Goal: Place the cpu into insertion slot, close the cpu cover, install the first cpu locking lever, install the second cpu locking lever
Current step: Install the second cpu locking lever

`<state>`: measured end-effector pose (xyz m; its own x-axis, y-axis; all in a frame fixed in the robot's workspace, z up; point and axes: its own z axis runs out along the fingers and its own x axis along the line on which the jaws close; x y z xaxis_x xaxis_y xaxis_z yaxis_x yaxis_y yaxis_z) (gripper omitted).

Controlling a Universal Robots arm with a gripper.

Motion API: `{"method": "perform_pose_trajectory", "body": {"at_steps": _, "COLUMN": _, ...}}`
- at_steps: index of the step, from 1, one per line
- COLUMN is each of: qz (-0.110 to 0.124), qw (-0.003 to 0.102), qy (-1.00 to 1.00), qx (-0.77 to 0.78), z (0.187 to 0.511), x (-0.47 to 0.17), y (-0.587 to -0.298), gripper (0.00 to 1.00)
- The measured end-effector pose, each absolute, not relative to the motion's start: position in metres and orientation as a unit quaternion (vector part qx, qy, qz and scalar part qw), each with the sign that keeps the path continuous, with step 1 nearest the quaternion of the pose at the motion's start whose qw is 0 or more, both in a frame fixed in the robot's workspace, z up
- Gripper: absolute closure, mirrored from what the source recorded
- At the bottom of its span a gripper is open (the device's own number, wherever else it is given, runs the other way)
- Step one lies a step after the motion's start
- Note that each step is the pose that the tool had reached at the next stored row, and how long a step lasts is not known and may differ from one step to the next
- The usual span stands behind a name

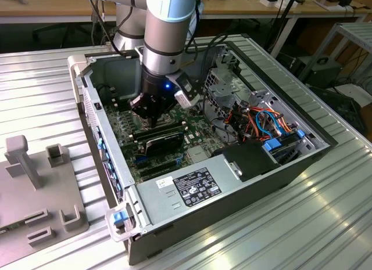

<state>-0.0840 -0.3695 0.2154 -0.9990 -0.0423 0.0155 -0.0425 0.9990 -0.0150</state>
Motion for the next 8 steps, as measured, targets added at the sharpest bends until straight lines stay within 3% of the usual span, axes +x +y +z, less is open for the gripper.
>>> {"method": "perform_pose_trajectory", "body": {"at_steps": 8, "qz": 0.008, "qw": 0.008, "qy": -1.0, "qx": 0.021, "z": 0.2153, "x": -0.0946, "y": -0.3696, "gripper": 0.89}}
